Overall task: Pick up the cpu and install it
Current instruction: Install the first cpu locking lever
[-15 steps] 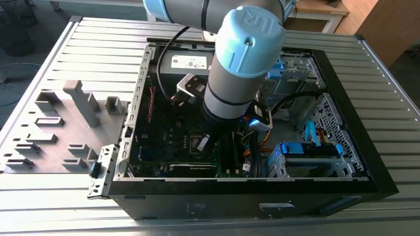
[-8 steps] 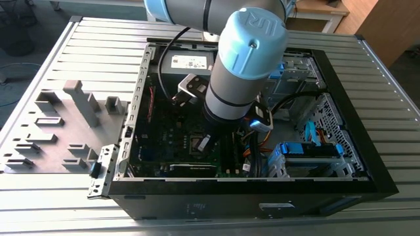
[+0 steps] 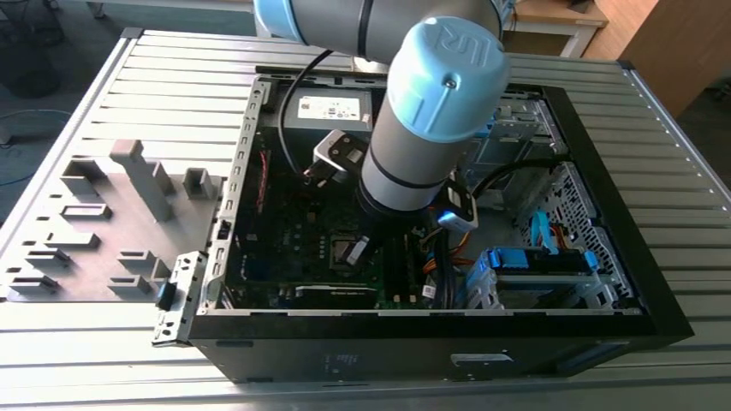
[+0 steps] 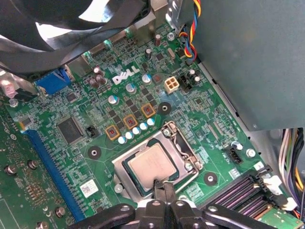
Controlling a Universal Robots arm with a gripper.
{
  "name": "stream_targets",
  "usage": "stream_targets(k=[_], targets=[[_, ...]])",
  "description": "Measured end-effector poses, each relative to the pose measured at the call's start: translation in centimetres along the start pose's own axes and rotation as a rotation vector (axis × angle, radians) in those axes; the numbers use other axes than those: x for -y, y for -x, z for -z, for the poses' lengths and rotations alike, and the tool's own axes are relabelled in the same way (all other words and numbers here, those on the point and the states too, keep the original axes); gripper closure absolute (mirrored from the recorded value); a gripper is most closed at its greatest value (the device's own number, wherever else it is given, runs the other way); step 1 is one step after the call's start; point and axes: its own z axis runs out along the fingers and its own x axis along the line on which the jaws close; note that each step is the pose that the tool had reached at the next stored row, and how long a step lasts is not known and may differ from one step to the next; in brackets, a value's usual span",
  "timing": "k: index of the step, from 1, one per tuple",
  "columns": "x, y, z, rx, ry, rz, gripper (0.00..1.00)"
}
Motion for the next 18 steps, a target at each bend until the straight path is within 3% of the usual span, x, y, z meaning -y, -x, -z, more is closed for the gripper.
stream_targets(k=[5, 11, 16, 18], targets=[[0.06, 0.01, -0.14, -0.0031, 0.0060, -0.001, 0.89], [0.12, 0.01, -0.19, -0.0037, 0.0081, -0.001, 0.89], [0.40, 0.01, -0.21, -0.0070, 0.0215, -0.001, 0.89], [0.49, 0.02, -0.21, -0.0088, 0.0343, -0.002, 0.89]])
